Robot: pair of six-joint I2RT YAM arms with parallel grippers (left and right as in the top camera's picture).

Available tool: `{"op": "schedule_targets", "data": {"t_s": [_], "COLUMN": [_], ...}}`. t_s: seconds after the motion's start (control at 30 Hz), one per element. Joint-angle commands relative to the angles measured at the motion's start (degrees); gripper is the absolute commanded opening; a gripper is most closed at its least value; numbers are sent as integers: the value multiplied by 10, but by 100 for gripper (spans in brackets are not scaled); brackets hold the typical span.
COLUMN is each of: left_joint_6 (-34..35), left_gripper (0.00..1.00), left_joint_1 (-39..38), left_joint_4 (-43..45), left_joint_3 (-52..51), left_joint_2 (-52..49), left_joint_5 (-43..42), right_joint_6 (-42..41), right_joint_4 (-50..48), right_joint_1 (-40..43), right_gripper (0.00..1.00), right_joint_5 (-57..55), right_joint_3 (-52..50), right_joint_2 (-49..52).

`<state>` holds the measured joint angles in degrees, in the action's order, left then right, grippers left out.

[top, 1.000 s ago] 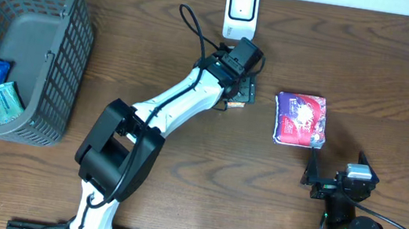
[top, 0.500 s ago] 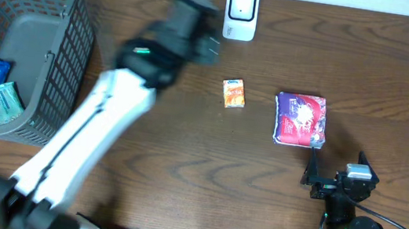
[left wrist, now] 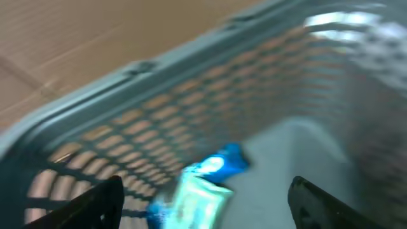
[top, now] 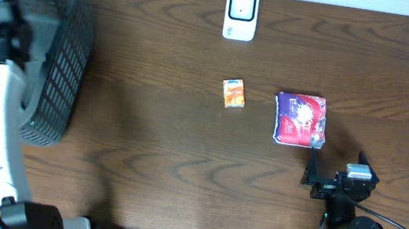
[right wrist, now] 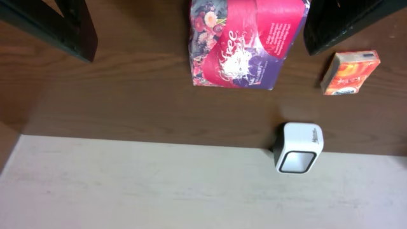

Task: Scan the item barcode
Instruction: 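Return the left gripper to the basket and grasp the green wipes pack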

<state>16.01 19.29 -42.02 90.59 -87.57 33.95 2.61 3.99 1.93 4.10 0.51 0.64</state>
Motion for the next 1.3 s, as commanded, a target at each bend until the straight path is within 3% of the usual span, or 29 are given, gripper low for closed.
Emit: {"op": "schedule_targets", "data": {"t_s": [0.0, 0.23, 0.33, 0.43, 1.27], "left_joint_6": [-7, -8, -10, -14, -11], "left_gripper": [82, 81, 71, 68, 64], "left_joint_1": [50, 107, 109, 107, 99], "left_joint_4": [-8, -43, -56, -72, -126], "left_joint_3": [-5, -23, -27, -28, -41], "left_joint_2": [-9, -48, -76, -110, -299], "left_joint_5": [-50, -136, -159, -184, -163], "right_joint_6": [7, 7, 7, 7, 7], "right_joint_4": [1, 1, 1, 1, 1], "right_joint_1": [-5, -5, -5, -5, -5], "right_gripper": [99, 99, 99, 99, 99], "right_joint_5": [1, 1, 1, 1, 1], "right_joint_3": [-2, -2, -2, -2, -2], "right_joint_2": [-3, -3, -3, -3, -3]}}
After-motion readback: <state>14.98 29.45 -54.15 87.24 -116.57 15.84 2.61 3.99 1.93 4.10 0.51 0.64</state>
